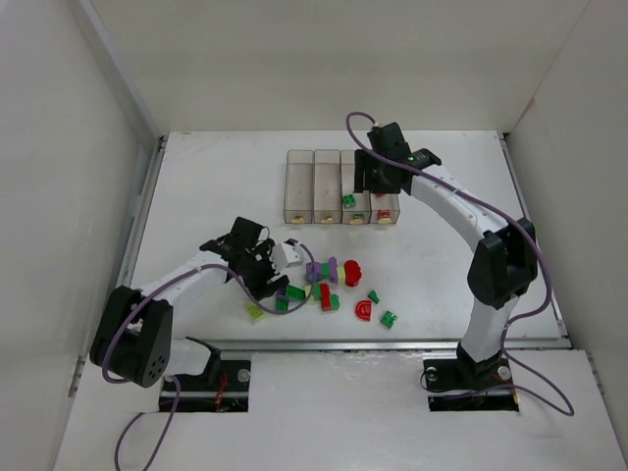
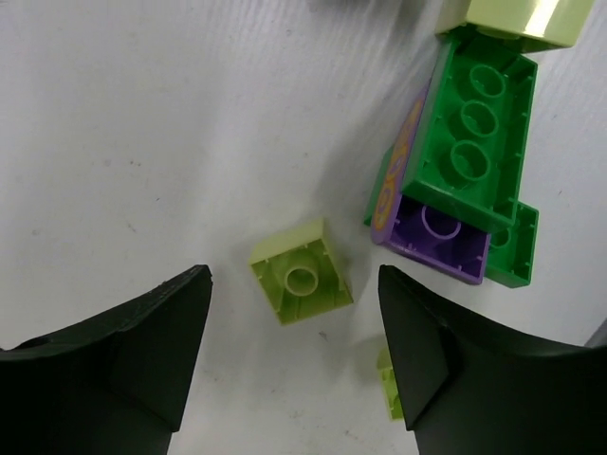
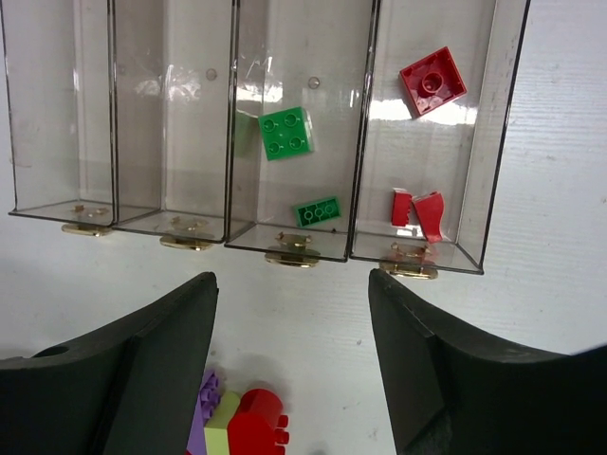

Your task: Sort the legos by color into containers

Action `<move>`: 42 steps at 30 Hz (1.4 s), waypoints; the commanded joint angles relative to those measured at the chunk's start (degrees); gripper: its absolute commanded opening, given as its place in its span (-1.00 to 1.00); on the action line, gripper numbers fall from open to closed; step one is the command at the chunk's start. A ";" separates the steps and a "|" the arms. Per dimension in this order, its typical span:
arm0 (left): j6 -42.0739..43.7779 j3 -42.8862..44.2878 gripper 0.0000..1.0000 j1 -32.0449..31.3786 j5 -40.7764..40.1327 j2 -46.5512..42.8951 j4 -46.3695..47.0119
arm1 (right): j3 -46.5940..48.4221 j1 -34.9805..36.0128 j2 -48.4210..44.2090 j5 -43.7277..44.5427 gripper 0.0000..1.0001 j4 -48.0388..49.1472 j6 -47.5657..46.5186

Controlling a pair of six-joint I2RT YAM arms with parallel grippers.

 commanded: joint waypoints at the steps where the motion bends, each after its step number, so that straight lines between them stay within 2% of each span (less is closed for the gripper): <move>1: -1.10 -0.77 0.34 -1.36 0.74 1.68 1.48 | -0.25 -0.39 -1.63 0.74 0.41 2.07 -0.62; 3: -1.63 -0.77 0.19 -1.36 0.74 2.21 2.17 | -0.25 -0.39 -1.63 0.74 0.41 2.07 -0.62; 4: -1.63 -0.77 -0.02 -1.36 0.74 2.73 2.18 | -0.77 -0.39 -1.63 0.74 0.41 2.07 -0.62; 8: -1.63 0.28 -0.55 -1.36 -0.49 2.74 2.18 | -1.30 -0.39 -1.63 1.26 0.41 2.07 -0.62; 9: -1.63 0.28 -0.83 -1.36 -1.54 2.74 2.18 | -1.30 -0.39 -1.63 1.26 0.41 2.07 -0.62; 10: -1.63 1.59 -0.97 -1.36 -2.33 2.74 1.57 | -1.82 -0.39 -1.63 1.26 0.41 2.07 -0.62; 13: -2.25 4.23 -1.00 -0.75 -5.49 2.74 1.57 | -1.83 -0.92 -1.63 1.26 0.41 2.07 -0.62; 16: -6.54 7.56 -1.00 0.48 -8.66 2.21 5.16 | -1.83 -0.92 -1.63 1.26 0.41 2.68 -0.62; 19: -13.39 13.97 -1.00 0.48 -7.19 2.21 11.40 | -1.83 -1.45 -1.63 0.74 0.41 3.21 -0.62; 22: -18.30 21.79 -1.00 0.48 -3.67 6.68 14.66 | -1.83 -2.06 -1.02 0.13 0.41 3.74 -0.62; 27: -21.32 32.34 -1.00 0.48 -4.79 16.78 18.87 | -1.30 -4.08 -0.48 -1.19 0.41 3.74 -1.24; 30: -21.32 34.90 -0.90 0.48 -6.82 21.89 20.98 | -1.30 -5.48 0.04 -2.33 0.41 4.35 -1.76; 32: -21.32 37.27 -0.74 0.48 -7.44 24.52 21.61 | -1.30 -6.80 0.04 -2.34 0.41 4.35 -2.29; 33: -20.80 37.98 -0.64 0.48 -6.83 25.32 21.61 | -1.30 -6.81 0.04 -2.34 0.41 4.35 -2.29; 34: -20.79 39.29 -0.44 0.48 -6.82 26.11 21.61 | -0.78 -7.42 0.04 -2.34 0.41 4.35 -2.29; 37: -20.79 40.88 -0.26 0.48 -6.82 28.66 21.61 | -0.25 -7.95 0.04 -2.34 0.41 3.83 -2.82; 39: -22.89 41.94 0.01 0.48 -7.70 29.27 21.61 | -0.25 -8.48 0.04 -2.34 0.41 3.30 -3.43; 40: -22.90 42.46 0.27 0.48 -8.31 29.28 21.61 | -0.25 -8.48 0.04 -2.34 0.41 2.78 -3.43; 41: -23.60 42.47 0.27 0.48 -8.31 29.28 21.61 | -0.25 -8.48 -0.74 -2.34 0.41 2.77 -3.43; 42: -23.60 42.47 0.44 0.48 -8.31 28.06 21.61 | -0.77 -8.48 -0.75 -2.34 0.41 2.77 -3.96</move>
